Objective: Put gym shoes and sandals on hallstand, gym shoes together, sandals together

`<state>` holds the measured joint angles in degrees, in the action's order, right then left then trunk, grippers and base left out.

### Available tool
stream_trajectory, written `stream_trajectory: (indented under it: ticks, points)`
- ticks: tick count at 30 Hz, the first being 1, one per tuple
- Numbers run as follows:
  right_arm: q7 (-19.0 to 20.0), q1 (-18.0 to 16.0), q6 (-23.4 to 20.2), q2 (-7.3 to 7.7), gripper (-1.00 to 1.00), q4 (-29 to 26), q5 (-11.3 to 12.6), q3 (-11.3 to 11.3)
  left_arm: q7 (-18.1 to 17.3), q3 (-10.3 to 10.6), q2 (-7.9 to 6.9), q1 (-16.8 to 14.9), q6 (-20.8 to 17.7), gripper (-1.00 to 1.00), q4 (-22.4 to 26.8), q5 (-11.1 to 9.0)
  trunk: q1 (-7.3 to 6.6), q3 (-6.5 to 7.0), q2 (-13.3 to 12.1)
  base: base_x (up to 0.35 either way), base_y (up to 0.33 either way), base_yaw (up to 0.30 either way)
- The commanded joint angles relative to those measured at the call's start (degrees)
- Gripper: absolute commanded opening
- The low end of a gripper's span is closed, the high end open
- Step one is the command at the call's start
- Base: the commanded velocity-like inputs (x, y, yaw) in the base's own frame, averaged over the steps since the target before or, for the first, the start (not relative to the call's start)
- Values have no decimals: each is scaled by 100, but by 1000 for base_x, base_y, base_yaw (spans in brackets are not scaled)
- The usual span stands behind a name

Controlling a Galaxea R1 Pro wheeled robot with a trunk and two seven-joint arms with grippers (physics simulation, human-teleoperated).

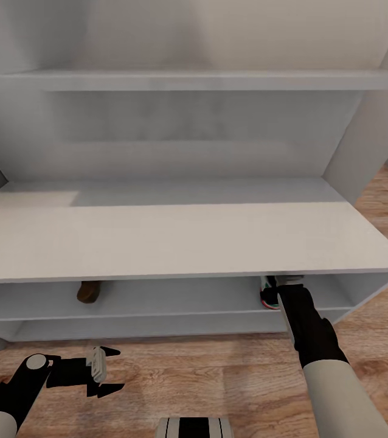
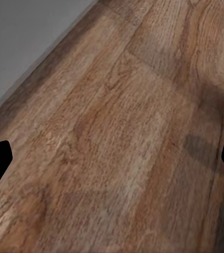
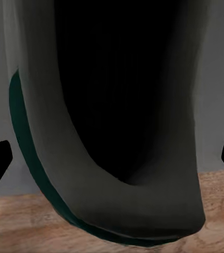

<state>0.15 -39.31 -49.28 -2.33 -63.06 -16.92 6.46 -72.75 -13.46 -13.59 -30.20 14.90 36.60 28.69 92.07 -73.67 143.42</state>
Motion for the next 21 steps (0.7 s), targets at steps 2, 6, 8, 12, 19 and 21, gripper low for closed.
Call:
stream_trajectory:
  ticks: [2,6,8,12,19,21]
  points:
    - [0,0,-21,-5,100,-5,-5,8,-20,-28,6,-3,39,100,5,44,-1,-4,2,0,0,0]
    - [1,-1,-21,-5,100,-5,-6,11,-20,-28,6,-3,39,100,5,43,-1,-4,2,0,0,0]
    - [2,-2,-21,-5,100,-5,-6,12,-20,-29,6,-3,39,100,5,42,-1,-4,2,0,0,0]
    - [2,-1,-21,-5,100,-5,-5,11,-20,-29,6,-3,39,100,5,41,-1,-4,2,0,0,0]
    - [2,-1,-21,-5,100,-5,-5,10,-20,-31,6,-3,39,100,5,42,-1,-4,2,-98,0,0]
    - [2,-1,-21,-5,100,-5,-5,10,-20,-31,6,-3,39,100,5,41,-1,-4,2,-298,0,0]
